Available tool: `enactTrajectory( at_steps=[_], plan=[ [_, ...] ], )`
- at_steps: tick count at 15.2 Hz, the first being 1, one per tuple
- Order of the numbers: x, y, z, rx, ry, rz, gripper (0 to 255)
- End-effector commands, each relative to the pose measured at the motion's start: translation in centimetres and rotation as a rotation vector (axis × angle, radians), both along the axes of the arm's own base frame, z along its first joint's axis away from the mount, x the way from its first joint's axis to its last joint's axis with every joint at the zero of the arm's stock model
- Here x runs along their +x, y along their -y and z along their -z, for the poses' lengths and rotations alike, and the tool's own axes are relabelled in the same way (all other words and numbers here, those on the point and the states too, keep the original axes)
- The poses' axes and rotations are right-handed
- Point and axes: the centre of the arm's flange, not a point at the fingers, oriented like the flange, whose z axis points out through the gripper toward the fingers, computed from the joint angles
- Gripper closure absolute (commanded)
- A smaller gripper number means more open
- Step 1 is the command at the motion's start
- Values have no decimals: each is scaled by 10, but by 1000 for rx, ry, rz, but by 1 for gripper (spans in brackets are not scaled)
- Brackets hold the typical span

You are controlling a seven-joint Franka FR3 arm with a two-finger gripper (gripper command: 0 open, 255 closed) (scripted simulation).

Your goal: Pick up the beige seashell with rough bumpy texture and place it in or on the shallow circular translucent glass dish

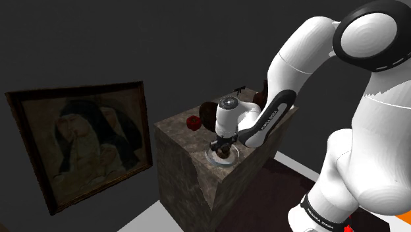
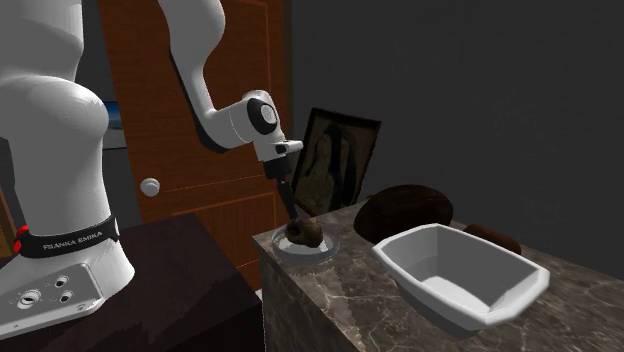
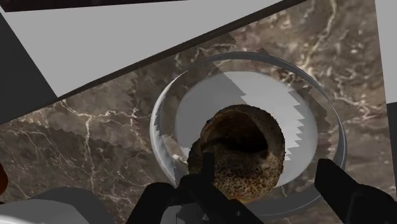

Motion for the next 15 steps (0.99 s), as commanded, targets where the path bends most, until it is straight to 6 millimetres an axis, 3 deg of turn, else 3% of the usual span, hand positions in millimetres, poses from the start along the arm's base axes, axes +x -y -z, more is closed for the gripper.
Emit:
enactTrajectory(
  at_steps=[1, 4, 8, 15],
  plan=[
    [0, 0, 0, 0, 0, 0, 0],
    [0, 0, 0, 0, 0, 0, 0],
    [-6, -15, -47, 0, 0, 0, 0],
    [-6, -15, -47, 0, 0, 0, 0]
  ],
)
